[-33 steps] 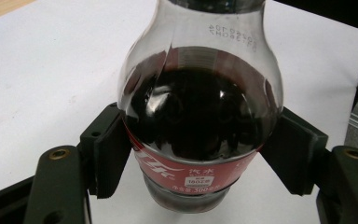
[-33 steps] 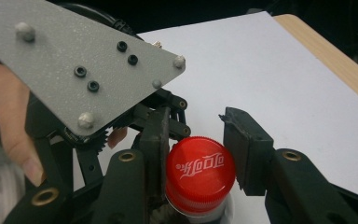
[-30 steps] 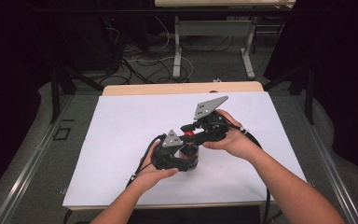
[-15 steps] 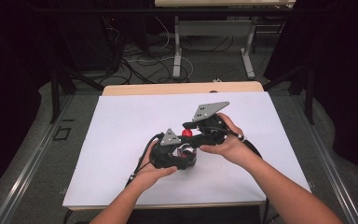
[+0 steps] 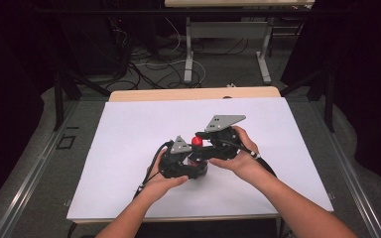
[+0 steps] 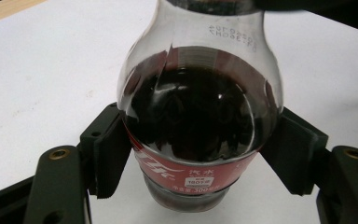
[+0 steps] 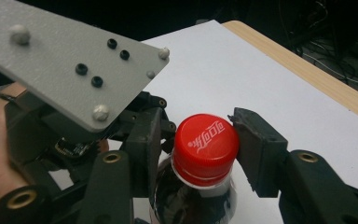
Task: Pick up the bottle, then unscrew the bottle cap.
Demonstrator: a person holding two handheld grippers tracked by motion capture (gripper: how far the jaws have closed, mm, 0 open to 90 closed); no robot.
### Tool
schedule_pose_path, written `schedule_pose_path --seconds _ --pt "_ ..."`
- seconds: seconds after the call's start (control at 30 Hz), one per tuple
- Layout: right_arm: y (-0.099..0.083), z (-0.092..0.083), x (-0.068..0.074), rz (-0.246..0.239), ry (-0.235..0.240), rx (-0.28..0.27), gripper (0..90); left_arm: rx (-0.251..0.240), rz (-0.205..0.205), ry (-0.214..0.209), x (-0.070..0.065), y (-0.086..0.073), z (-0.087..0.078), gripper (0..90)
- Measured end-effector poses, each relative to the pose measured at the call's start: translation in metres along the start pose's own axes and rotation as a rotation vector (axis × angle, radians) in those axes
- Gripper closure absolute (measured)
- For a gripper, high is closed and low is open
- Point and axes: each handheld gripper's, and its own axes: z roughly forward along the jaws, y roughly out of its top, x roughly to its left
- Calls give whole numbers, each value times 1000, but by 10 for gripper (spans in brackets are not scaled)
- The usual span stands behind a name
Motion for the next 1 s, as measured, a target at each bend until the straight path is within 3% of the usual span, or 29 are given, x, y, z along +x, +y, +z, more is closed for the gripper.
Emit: schedule_pose_path --seconds 0.47,0.6,0.73,0.77,0.8,0.83,1.0 --pt "4 7 -2 -3 -7 13 605 -7 11 -2 -4 1 2 302" --pt "5 7 -8 10 46 29 610 -3 15 -8 -4 0 2 302" --pt "6 7 -16 -20 122 30 612 -11 17 -13 -4 0 2 303" --pt "6 6 -18 -26 134 30 612 5 22 -33 -4 1 1 302" --pt "6 6 -19 -17 146 34 612 -11 27 -17 -4 1 2 303" --pt "7 5 -21 -24 158 48 612 6 30 -35 -4 1 1 303" --pt "8 5 -23 -87 193 62 613 0 43 -40 -6 1 2 303"
